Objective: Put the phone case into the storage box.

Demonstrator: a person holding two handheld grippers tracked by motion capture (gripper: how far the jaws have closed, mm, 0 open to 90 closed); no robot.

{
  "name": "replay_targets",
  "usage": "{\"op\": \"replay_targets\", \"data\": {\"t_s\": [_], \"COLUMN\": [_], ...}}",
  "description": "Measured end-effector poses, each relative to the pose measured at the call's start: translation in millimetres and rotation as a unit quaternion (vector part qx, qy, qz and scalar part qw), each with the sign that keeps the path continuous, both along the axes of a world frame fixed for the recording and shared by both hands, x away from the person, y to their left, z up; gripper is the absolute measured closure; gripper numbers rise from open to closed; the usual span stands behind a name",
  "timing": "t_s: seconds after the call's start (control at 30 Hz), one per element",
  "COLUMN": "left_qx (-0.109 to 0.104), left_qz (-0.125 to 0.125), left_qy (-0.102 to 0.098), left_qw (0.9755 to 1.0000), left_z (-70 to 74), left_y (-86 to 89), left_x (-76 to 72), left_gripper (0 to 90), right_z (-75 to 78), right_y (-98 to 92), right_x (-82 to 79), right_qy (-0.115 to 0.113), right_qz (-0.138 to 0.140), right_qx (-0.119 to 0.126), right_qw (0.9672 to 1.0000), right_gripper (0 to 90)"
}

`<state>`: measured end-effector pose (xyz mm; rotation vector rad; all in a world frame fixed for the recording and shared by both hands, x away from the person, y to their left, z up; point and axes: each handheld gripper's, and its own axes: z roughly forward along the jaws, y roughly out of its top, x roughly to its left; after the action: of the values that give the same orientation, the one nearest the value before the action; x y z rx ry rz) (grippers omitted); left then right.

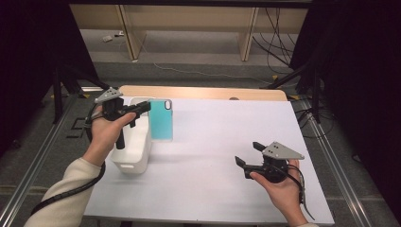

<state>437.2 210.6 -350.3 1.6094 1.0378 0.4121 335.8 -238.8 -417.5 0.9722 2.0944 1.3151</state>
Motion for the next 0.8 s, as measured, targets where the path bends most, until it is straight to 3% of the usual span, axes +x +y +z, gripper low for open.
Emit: {"op": "replay_targets", "data": {"t_s": [0.1, 0.27, 0.37, 0.63, 0.8], "left_qx": [0.000, 0.002, 0.001, 0.006, 0.009], "left_qz": [0.001, 0.005, 0.005, 0.009, 0.013], "left_qy": [-0.001, -0.003, -0.003, -0.006, -0.007], "left_qw": [1.0000, 1.0000, 1.0000, 0.9999, 0.9999], "left_z": [1.0, 2.0, 2.6, 5.4, 6.3], "left_y": [1.6, 4.1, 5.9, 9.4, 11.6], "left_x": [0.7, 2.5, 3.9, 6.0, 7.3], "left_gripper": [84.1, 84.1, 84.1, 84.1, 84.1], "right_z": [-1.5, -1.8, -2.2, -0.2, -3.0], "right_y": [1.2, 1.2, 1.9, 0.3, 1.1], "right_x": [0.3, 1.3, 0.8, -0.7, 1.8], "right_qy": [0.003, -0.010, 0.002, 0.014, -0.007], "right_qz": [0.001, -0.002, 0.001, 0.001, -0.001], "right_qx": [0.011, 0.013, 0.021, 0.011, 0.013], "right_qw": [0.9999, 0.9999, 0.9998, 0.9998, 0.9999], "right_gripper": [18.4, 18.3, 18.2, 18.2, 18.2]}}
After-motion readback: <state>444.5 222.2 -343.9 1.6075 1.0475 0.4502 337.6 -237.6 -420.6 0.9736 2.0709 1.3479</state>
